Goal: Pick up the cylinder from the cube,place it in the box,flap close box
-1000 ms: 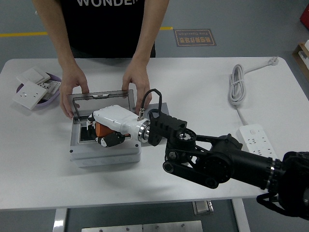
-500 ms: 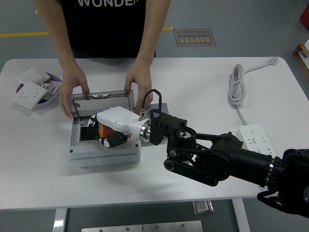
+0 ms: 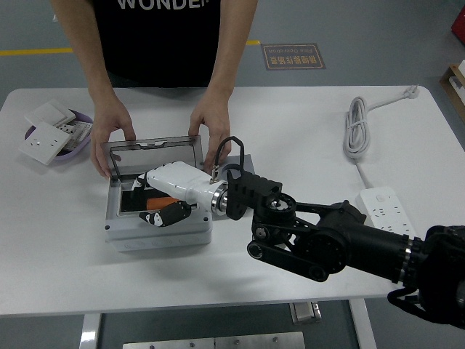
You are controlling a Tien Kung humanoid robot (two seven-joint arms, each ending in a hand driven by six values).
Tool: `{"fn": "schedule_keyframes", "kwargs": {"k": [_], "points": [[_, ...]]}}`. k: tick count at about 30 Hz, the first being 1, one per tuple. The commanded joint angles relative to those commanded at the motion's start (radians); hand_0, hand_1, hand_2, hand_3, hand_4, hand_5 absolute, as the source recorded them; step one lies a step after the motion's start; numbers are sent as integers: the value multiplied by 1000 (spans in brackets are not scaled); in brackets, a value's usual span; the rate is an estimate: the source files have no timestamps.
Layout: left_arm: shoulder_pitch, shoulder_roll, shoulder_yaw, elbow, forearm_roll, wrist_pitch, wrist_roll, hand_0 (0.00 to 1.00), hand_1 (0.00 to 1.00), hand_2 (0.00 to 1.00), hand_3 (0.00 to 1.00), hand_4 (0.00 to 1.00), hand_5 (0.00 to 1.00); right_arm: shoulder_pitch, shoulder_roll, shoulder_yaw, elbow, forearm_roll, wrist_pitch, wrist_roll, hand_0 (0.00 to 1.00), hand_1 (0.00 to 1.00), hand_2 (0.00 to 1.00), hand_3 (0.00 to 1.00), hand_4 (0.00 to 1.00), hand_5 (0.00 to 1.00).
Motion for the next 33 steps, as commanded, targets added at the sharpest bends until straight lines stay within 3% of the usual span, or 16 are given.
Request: {"fn": "schedule_keyframes", "kwargs": {"k": [4, 9, 15, 22, 29, 33], "points": [[0, -3, 1, 0, -1, 0, -1, 923, 852, 854, 951, 2, 2, -11, 0, 23, 41, 53, 0, 3, 832, 738, 749, 725, 669, 315], [4, -7, 2, 0, -3, 1, -1, 923, 852, 854, 951, 2, 2, -12, -2, 100, 147, 169, 10, -1, 835, 736, 750, 734, 692, 313], [5, -7, 0, 0, 0, 0, -1, 923, 852, 854, 951, 2, 2, 39, -50, 198, 240, 294, 14, -5, 833, 733, 744, 729, 684, 313], [1, -4, -1, 0, 5, -1, -1, 923, 852, 854, 951, 2, 2, 93, -70, 194, 123, 397, 16, 30, 825, 725, 737, 725, 691, 322], [-2, -5, 3, 0, 4, -2, -1, 923, 852, 854, 951, 2, 2, 109, -62, 135, -23, 441, 7, 72, 817, 717, 731, 722, 689, 327], [-5, -4, 2, 0, 7, -2, -1, 923, 852, 854, 951, 2, 2, 118, -61, 123, -70, 452, 1, 90, 812, 717, 730, 721, 686, 327]]}}
